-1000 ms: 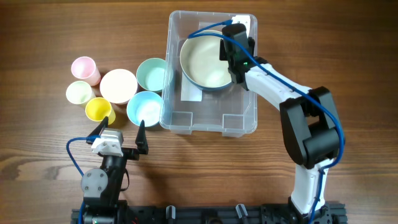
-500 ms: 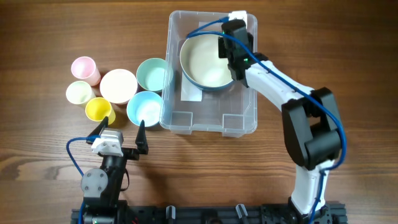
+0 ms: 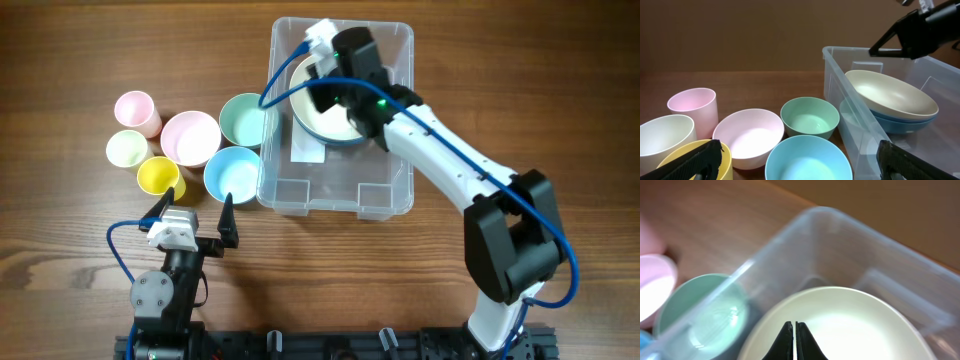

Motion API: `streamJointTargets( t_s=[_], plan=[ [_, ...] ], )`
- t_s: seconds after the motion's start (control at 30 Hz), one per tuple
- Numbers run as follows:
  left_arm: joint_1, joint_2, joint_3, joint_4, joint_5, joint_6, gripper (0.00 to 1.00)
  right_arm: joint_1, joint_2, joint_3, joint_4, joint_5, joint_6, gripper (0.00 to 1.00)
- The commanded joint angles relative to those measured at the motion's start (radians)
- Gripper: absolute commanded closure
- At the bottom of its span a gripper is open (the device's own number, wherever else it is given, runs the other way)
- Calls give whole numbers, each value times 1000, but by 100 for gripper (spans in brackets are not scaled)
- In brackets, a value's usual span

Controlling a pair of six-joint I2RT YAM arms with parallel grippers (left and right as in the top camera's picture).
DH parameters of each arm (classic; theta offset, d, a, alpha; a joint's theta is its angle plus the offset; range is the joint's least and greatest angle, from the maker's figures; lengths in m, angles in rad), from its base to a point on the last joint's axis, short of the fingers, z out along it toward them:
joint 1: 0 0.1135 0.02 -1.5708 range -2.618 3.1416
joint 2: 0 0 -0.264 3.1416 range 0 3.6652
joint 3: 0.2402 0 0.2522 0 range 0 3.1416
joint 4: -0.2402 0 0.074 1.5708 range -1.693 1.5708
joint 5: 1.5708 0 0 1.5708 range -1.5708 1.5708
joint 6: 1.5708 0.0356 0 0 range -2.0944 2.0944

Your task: Pack container

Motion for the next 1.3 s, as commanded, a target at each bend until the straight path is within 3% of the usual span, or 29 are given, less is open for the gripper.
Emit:
streamJointTargets(
  t_s=[0.0, 1.27],
  plan=[
    [-3, 0, -10, 2, 1, 8, 0, 26, 23, 13, 1, -61, -62, 96],
    [-3, 0, -10, 2, 1, 8, 0, 36, 128, 13, -53, -153, -58, 96]
  ],
)
